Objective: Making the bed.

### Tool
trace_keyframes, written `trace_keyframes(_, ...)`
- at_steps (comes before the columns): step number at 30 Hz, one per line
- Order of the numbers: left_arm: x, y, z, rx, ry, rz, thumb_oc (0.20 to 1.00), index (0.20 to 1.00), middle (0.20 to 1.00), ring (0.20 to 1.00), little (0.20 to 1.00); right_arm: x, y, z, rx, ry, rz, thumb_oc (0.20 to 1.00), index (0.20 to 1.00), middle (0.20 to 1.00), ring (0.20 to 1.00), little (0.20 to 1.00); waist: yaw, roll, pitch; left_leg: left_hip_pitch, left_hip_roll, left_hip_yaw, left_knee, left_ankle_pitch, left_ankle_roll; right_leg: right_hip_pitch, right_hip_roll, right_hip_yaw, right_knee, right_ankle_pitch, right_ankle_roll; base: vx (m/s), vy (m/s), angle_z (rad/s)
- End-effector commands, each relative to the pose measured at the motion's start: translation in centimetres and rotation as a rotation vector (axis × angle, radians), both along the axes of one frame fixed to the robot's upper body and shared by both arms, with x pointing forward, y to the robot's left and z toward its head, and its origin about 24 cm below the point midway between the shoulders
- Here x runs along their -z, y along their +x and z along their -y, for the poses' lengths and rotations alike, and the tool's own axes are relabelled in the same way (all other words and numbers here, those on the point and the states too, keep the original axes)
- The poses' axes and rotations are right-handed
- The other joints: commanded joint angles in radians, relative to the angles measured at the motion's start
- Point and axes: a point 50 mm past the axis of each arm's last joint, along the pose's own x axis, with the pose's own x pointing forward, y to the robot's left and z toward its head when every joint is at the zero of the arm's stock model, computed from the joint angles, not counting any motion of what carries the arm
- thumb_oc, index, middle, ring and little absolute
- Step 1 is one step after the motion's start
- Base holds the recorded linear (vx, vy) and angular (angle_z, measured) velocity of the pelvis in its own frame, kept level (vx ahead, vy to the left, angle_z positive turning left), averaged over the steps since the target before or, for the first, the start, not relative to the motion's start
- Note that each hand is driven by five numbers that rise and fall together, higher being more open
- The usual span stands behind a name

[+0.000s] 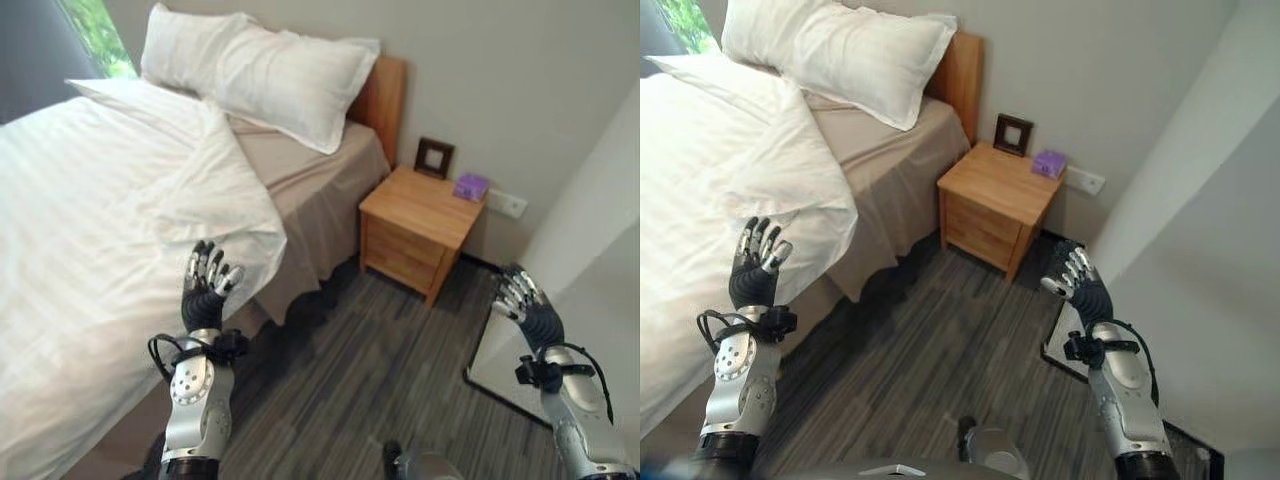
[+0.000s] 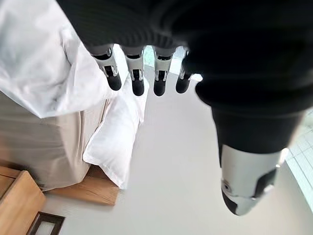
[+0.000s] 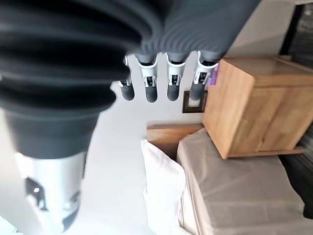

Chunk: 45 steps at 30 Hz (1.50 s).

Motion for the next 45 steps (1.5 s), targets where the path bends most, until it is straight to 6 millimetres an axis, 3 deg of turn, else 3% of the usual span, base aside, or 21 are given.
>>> trace_keyframes(1,-2.6,-0.5,-1.2,-0.026,0.041,0.127,1.000,1.000,1.000,1.000,1.000,-4.0,0.4,0.3,0.012,-0.016,0.206,1.000,1.000,1.000,1.000,1.000,-0.010,-0.004,0.014,0.005,0.089,0.246,-0.112,-0.040,0.014,0.110,-0.090,-0.028,-0.207,0.142,0.112,0.28,-0.350,-0.08)
trace_keyframes(3,-2.0,-0.4,-1.0,-0.007,0.020,0.111,1.000,1.000,1.000,1.000,1.000,-4.1,0.6,0.2,0.021,-0.027,0.205,1.000,1.000,1.000,1.000,1.000,0.011,0.001,0.017,-0.062,0.176,0.396,-0.187,-0.026,-0.027,0.180,-0.086,-0.073,-0.239,0.099,0.101,0.40,-0.240,0.45)
trace_keyframes(6,-1.2,-0.5,-0.8,0.006,0.037,0.068,1.000,1.000,1.000,1.000,1.000,-3.9,0.0,0.4,0.011,-0.048,0.192,1.000,1.000,1.000,1.000,1.000,0.022,0.012,0.008,-0.142,0.109,0.442,-0.320,-0.034,-0.054,0.234,-0.080,-0.104,-0.257,0.059,0.102,0.32,-0.056,0.80)
trace_keyframes(8,-1.1,-0.5,-0.8,0.008,0.037,0.066,1.000,1.000,1.000,1.000,1.000,-3.9,-0.1,0.5,0.013,-0.050,0.190,1.000,1.000,1.000,1.000,1.000,0.015,0.006,0.006,-0.139,0.098,0.457,-0.341,-0.016,-0.038,0.227,-0.089,-0.117,-0.252,0.062,0.101,0.19,-0.007,0.51)
trace_keyframes(9,-0.9,-0.5,-0.5,0.019,0.054,0.051,1.000,1.000,1.000,1.000,1.000,-3.7,-0.1,0.2,-0.003,-0.065,0.176,1.000,1.000,1.000,1.000,1.000,0.028,0.016,0.000,-0.181,0.007,0.480,-0.480,-0.017,-0.015,0.263,-0.073,-0.140,-0.255,0.034,0.103,0.32,-0.002,0.28)
trace_keyframes(11,-0.9,-0.5,-0.5,0.019,0.054,0.050,1.000,1.000,1.000,1.000,1.000,-3.7,-0.1,0.2,-0.003,-0.066,0.176,1.000,1.000,1.000,1.000,1.000,0.026,0.013,-0.002,-0.176,0.001,0.481,-0.491,-0.012,-0.014,0.263,-0.078,-0.142,-0.254,0.033,0.105,0.29,0.020,0.44)
trace_keyframes(12,-0.9,-0.7,-0.5,0.017,0.053,0.051,1.000,1.000,1.000,1.000,1.000,-3.5,0.0,-0.4,-0.027,-0.067,0.167,1.000,1.000,1.000,1.000,1.000,0.046,0.021,-0.006,-0.205,-0.017,0.478,-0.585,0.006,-0.028,0.301,-0.067,-0.143,-0.268,0.011,0.113,0.47,0.075,0.42)
trace_keyframes(14,-0.8,-1.0,-0.4,0.020,0.060,0.046,1.000,1.000,1.000,1.000,1.000,-3.4,0.0,-0.8,-0.045,-0.070,0.162,1.000,1.000,1.000,1.000,1.000,0.045,0.031,-0.017,-0.188,-0.008,0.560,-0.697,0.063,-0.037,0.339,-0.056,-0.164,-0.280,-0.005,0.124,0.45,0.073,0.10)
trace_keyframes(18,-0.4,-1.3,-0.4,0.018,0.068,0.028,1.000,1.000,1.000,1.000,1.000,-3.1,0.0,-1.4,-0.076,-0.054,0.150,1.000,1.000,1.000,1.000,1.000,0.050,0.025,-0.041,-0.168,-0.023,0.578,-0.700,0.046,-0.025,0.385,-0.061,-0.177,-0.300,-0.032,0.132,0.29,0.067,0.21)
trace_keyframes(20,-0.4,-1.5,-0.7,0.004,0.087,0.019,1.000,1.000,1.000,1.000,1.000,-2.6,0.0,-2.1,-0.105,-0.035,0.128,1.000,1.000,1.000,1.000,1.000,0.061,0.011,-0.066,-0.163,-0.035,0.578,-0.670,0.002,0.007,0.415,-0.090,-0.188,-0.280,-0.062,0.140,0.46,0.169,0.05)
trace_keyframes(22,-1.0,-1.6,-0.9,-0.004,0.109,0.034,1.000,1.000,1.000,1.000,1.000,-2.4,0.3,-3.3,-0.145,0.007,0.135,1.000,1.000,1.000,1.000,1.000,0.079,-0.013,-0.074,-0.138,-0.063,0.580,-0.679,-0.046,0.042,0.390,-0.131,-0.196,-0.176,-0.021,0.174,0.32,0.156,0.10)
trace_keyframes(25,-2.4,-1.3,-1.2,-0.010,0.143,0.083,1.000,1.000,1.000,1.000,1.000,-3.2,1.3,-5.4,-0.229,0.004,0.178,1.000,1.000,1.000,1.000,1.000,0.078,-0.014,-0.028,-0.041,-0.102,0.565,-0.722,-0.110,0.102,0.216,-0.173,-0.162,0.236,0.152,0.253,0.25,0.171,0.06)
trace_keyframes(28,-2.8,-1.0,-1.1,0.007,0.186,0.081,1.000,1.000,1.000,1.000,1.000,-3.2,1.2,-5.5,-0.231,0.010,0.181,1.000,1.000,1.000,1.000,1.000,0.055,0.014,-0.008,0.009,-0.099,0.540,-0.757,-0.103,0.117,0.104,-0.154,-0.143,0.308,0.156,0.227,0.21,0.069,0.78)
trace_keyframes(30,-3.6,-0.7,-1.1,0.023,0.230,0.101,1.000,1.000,1.000,1.000,1.000,-2.9,0.6,-5.3,-0.213,0.035,0.167,1.000,1.000,1.000,1.000,1.000,0.023,0.048,0.002,0.087,-0.084,0.503,-0.795,-0.113,0.092,0.012,-0.234,-0.185,0.200,0.139,0.200,0.34,-0.034,0.97)
trace_keyframes(31,-3.6,-0.7,-1.1,0.024,0.230,0.101,1.000,1.000,1.000,1.000,1.000,-2.9,0.6,-5.3,-0.213,0.035,0.166,1.000,1.000,1.000,1.000,1.000,0.018,0.049,0.003,0.088,-0.084,0.497,-0.797,-0.112,0.091,0.019,-0.234,-0.191,0.196,0.139,0.200,0.41,-0.136,0.91)
trace_keyframes(32,-4.0,-0.5,-0.9,0.039,0.237,0.114,1.000,1.000,1.000,1.000,1.000,-2.5,0.2,-5.0,-0.205,0.037,0.148,1.000,1.000,1.000,1.000,1.000,-0.007,0.049,0.006,0.108,-0.087,0.461,-0.792,-0.127,0.075,0.001,-0.254,-0.159,0.075,0.162,0.208,0.20,-0.084,0.80)
trace_keyframes(33,-4.0,-0.5,-0.9,0.040,0.237,0.113,1.000,1.000,1.000,1.000,1.000,-2.5,0.2,-5.0,-0.205,0.037,0.148,1.000,1.000,1.000,1.000,1.000,-0.008,0.050,0.007,0.108,-0.085,0.459,-0.791,-0.128,0.075,0.006,-0.253,-0.162,0.070,0.164,0.208,0.40,-0.195,1.03)
trace_keyframes(34,-4.6,0.1,-0.5,0.053,0.248,0.140,1.000,1.000,1.000,1.000,1.000,-2.1,-0.2,-4.6,-0.192,0.035,0.131,1.000,1.000,1.000,1.000,1.000,-0.039,0.038,0.006,0.126,-0.092,0.406,-0.793,-0.146,0.055,0.008,-0.233,-0.066,-0.103,0.187,0.233,0.20,-0.113,1.05)
trace_keyframes(36,-5.0,0.7,0.1,0.072,0.256,0.164,1.000,1.000,1.000,1.000,1.000,-2.0,-0.4,-4.6,-0.199,0.038,0.125,1.000,1.000,1.000,1.000,1.000,-0.048,0.027,-0.001,0.124,-0.092,0.370,-0.793,-0.149,0.052,0.038,-0.222,-0.011,-0.150,0.173,0.253,0.16,-0.136,1.26)
trace_keyframes(38,-5.1,0.6,0.0,0.067,0.263,0.169,1.000,1.000,1.000,1.000,1.000,-2.1,-0.2,-4.7,-0.206,0.048,0.127,1.000,1.000,1.000,1.000,1.000,-0.036,0.017,-0.012,0.122,-0.095,0.374,-0.792,-0.145,0.051,0.044,-0.233,-0.042,-0.155,0.205,0.252,0.08,-0.158,1.09)
trace_keyframes(45,-3.1,-1.1,-1.9,0.004,0.259,0.068,1.000,1.000,1.000,1.000,1.000,-2.9,-0.1,-3.9,-0.201,0.014,0.148,1.000,1.000,1.000,1.000,1.000,-0.008,0.039,-0.046,0.120,-0.065,0.355,-0.811,-0.117,0.018,0.156,-0.190,-0.107,-0.285,0.147,0.226,0.05,-0.137,0.25)
